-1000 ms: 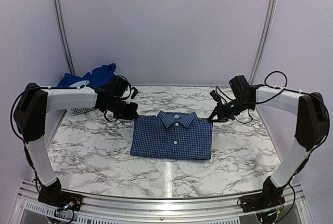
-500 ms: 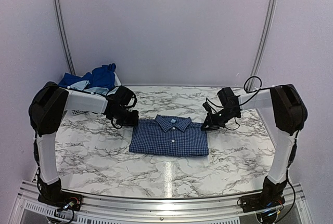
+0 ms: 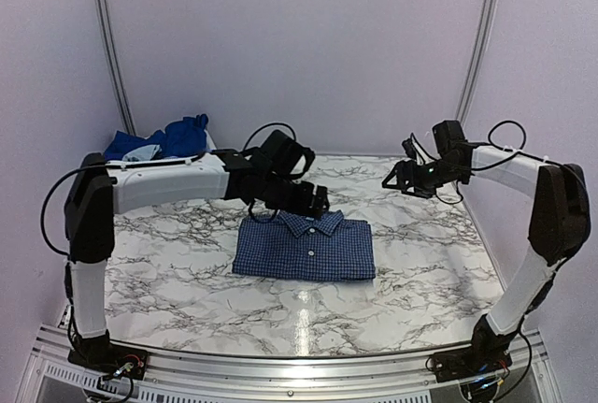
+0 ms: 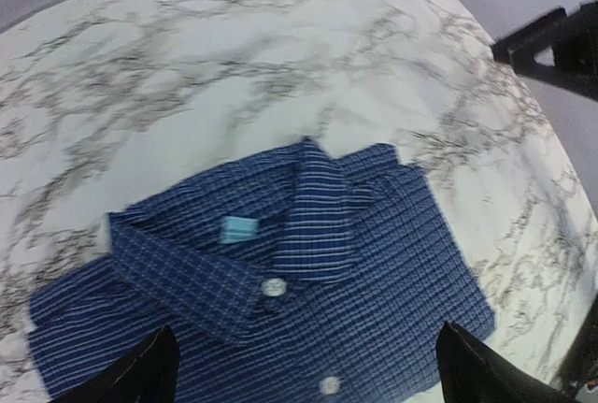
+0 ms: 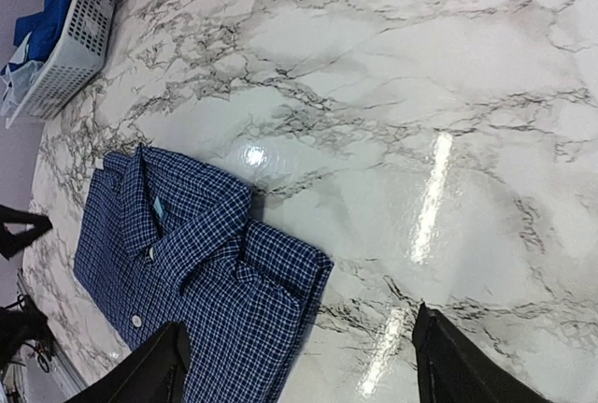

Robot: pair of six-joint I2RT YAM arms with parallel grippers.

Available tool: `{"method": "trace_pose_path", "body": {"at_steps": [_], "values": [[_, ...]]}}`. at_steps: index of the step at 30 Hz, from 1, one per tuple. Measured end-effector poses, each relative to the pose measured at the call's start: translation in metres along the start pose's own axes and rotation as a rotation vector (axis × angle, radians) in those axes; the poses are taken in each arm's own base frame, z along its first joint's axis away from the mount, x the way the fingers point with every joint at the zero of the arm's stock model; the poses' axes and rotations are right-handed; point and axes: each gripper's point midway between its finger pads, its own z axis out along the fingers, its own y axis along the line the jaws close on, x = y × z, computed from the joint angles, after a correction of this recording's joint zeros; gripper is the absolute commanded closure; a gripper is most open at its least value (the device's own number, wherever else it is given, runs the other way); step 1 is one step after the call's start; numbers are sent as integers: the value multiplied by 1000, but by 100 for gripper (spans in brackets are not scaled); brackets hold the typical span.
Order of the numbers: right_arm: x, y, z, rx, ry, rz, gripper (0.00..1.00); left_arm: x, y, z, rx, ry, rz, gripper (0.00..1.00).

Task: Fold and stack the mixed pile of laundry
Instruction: Adjust the square-folded shirt at the center of the board, then move the square-folded shirt to the center of the board.

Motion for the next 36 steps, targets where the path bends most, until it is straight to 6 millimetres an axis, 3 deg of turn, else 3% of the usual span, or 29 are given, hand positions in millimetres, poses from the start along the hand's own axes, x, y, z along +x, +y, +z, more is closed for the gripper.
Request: {"method": "trace_pose_path", "body": {"at_steps": [3,4,6,8,9,11,15,22,26,30,36], "values": [[-8,-6,-19,7,-36,18,22,9,-58,31,105,42,5,1],[-7,-5,-21,1,-36,19,22,17,-65,42,118,66,1,1],[-4,-2,-21,-13,-30,21,22,43,-71,68,116,139,-14,1],[2,0,-21,-28,-16,27,22,80,-59,93,73,232,-34,1],[5,0,-20,-36,-8,31,22,89,-54,98,59,243,-37,1],[13,1,-17,-53,11,41,22,90,-49,88,46,245,-55,1],[22,3,-15,-79,35,54,22,124,3,54,-52,297,-75,2],[27,11,-17,-121,41,61,22,182,148,-35,-308,372,-148,3],[33,12,-17,-133,45,74,22,199,208,-69,-422,381,-214,3],[35,13,-16,-146,49,86,22,203,244,-86,-463,396,-263,5],[34,15,-16,-156,45,89,22,183,260,-77,-479,455,-147,8]]}}
